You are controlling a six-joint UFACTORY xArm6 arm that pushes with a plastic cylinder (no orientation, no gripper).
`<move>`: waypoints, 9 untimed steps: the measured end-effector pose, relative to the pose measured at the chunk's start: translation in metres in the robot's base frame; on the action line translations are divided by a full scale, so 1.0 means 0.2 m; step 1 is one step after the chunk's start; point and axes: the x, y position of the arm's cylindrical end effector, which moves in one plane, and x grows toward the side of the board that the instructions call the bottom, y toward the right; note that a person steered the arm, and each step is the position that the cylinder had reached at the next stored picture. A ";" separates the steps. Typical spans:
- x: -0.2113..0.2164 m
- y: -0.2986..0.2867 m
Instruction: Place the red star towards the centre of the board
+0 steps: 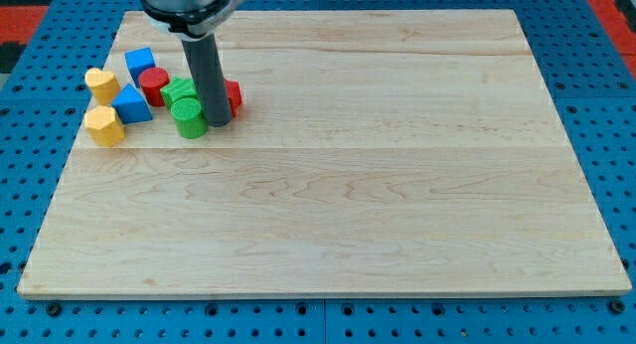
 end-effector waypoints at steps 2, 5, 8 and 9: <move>-0.01 -0.20; -0.17 0.05; -0.20 0.12; -0.21 0.16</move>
